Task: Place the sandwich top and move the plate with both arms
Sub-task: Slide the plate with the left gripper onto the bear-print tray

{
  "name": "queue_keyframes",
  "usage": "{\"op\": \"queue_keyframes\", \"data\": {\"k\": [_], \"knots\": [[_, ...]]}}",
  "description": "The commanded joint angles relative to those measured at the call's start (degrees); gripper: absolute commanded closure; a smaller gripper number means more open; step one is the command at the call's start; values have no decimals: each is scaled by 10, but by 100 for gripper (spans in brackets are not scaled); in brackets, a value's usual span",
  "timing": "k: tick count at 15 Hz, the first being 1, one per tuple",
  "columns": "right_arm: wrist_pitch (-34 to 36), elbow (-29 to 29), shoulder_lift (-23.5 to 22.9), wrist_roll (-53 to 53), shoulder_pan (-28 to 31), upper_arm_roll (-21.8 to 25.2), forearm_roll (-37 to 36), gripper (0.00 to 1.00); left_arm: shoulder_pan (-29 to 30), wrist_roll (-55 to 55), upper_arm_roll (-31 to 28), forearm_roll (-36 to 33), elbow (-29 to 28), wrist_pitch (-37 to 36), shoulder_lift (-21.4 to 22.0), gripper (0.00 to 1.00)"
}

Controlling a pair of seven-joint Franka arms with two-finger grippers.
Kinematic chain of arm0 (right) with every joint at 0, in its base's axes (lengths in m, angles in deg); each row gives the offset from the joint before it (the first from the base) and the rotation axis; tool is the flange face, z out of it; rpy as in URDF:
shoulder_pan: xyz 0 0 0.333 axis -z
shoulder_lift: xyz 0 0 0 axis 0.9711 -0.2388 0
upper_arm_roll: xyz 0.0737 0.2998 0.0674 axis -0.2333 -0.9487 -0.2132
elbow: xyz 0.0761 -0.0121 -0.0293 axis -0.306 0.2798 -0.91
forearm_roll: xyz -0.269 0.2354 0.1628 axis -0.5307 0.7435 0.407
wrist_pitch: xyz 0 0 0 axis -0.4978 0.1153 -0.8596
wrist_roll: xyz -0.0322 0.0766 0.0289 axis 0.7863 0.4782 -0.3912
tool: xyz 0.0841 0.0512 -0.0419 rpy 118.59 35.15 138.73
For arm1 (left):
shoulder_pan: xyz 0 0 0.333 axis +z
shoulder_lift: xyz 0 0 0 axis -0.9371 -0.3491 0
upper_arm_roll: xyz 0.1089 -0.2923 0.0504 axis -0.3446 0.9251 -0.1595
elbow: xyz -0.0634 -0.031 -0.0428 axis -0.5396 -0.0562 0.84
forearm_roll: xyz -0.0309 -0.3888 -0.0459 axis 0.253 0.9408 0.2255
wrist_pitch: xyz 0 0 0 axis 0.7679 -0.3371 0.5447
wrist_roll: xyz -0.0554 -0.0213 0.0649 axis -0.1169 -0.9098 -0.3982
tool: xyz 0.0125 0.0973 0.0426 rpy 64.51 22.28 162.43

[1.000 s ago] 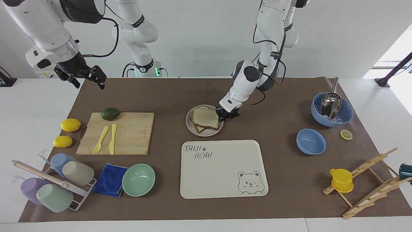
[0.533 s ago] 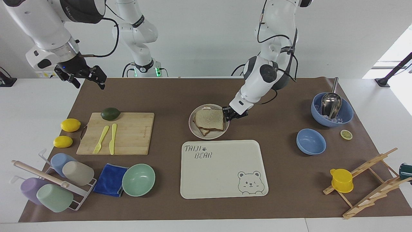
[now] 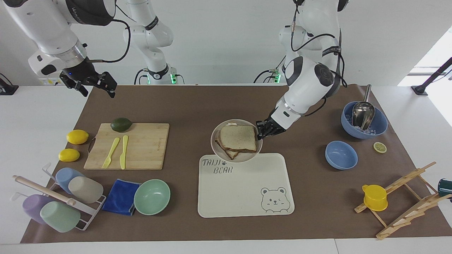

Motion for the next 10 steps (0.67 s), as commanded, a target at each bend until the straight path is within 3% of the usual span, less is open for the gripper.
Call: {"op": "queue_keyframes", "data": {"k": [1, 5, 10], "knots": [[8, -1, -1, -6, 2, 0, 11, 0, 19, 9, -1, 5, 115, -40, -88, 100], [8, -1, -1, -6, 2, 1, 10, 0, 12, 9, -24, -7, 165, -16, -169, 100], [8, -1, -1, -6, 2, 0, 10, 0, 11, 9, -23, -36, 133, 54, -183, 100]]}}
